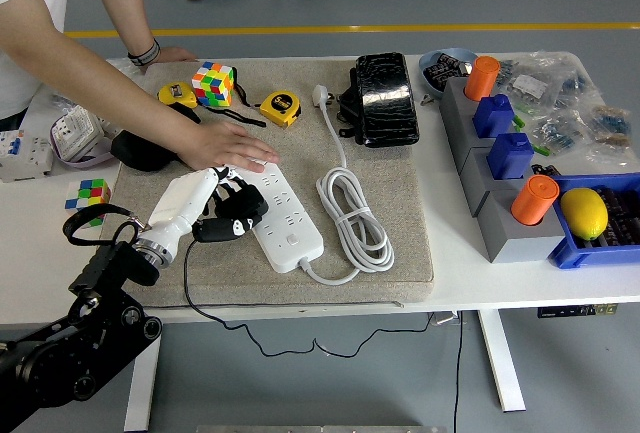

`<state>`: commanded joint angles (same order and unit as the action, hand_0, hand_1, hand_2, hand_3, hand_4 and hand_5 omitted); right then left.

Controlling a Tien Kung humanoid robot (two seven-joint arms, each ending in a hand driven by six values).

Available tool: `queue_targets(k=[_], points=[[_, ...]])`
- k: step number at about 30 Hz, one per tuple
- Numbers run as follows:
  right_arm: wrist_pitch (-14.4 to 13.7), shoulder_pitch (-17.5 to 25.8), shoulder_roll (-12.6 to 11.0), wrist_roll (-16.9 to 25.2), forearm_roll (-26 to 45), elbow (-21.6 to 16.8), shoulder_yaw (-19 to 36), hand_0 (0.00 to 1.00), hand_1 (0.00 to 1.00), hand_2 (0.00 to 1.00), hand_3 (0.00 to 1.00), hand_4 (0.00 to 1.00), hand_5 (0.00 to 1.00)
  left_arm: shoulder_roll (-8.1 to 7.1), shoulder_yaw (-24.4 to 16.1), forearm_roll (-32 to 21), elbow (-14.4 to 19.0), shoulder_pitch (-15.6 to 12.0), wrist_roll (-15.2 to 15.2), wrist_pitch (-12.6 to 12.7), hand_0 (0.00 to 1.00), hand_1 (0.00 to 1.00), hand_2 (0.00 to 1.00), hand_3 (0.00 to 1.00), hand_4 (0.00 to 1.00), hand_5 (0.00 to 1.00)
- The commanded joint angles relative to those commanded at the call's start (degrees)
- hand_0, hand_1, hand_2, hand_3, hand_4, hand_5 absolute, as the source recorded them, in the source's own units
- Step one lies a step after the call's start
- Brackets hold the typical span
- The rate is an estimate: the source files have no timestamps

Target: Put the plug near the board,insert it into the board,press the button,pull the plug out

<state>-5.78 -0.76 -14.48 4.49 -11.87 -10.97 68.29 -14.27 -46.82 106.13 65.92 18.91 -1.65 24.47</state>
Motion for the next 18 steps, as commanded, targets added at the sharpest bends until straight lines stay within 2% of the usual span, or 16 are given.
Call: queue_targets(k=[4,9,13,18], points=[[0.00,-0.01,0.08,0.04,-0.10,-0.02,0.18,0.493,0.583,0.538,0.506,0.835,0.365,-0.24,-1.29,-1.35,0.38,-0.62,3.71,1.44,0.193,0.229,0.253,0.435,0.673,0.127],[0.01,0.04,0.12,0.07,-0.16,-0.03,0.28,0.492,0.582,0.538,0.507,0.835,0.364,-1.33,-3.35,-2.81,0.66,-1.70,9.31,2.97,0.193,0.227,0.246,0.434,0.679,0.134],[0.05,-0.01,0.19,0.07,-0.17,-0.02,0.22,0.493,0.582,0.538,0.506,0.834,0.362,-1.95,-5.12,-1.93,-1.21,-2.21,10.74,2.95,0.196,0.231,0.252,0.437,0.690,0.138],[0.06,-0.12,0.30,0.08,-0.21,-0.02,0.34,0.493,0.580,0.538,0.506,0.833,0.361,-2.46,-6.10,-0.28,-4.11,-2.06,10.87,1.20,0.209,0.245,0.263,0.454,0.696,0.156]])
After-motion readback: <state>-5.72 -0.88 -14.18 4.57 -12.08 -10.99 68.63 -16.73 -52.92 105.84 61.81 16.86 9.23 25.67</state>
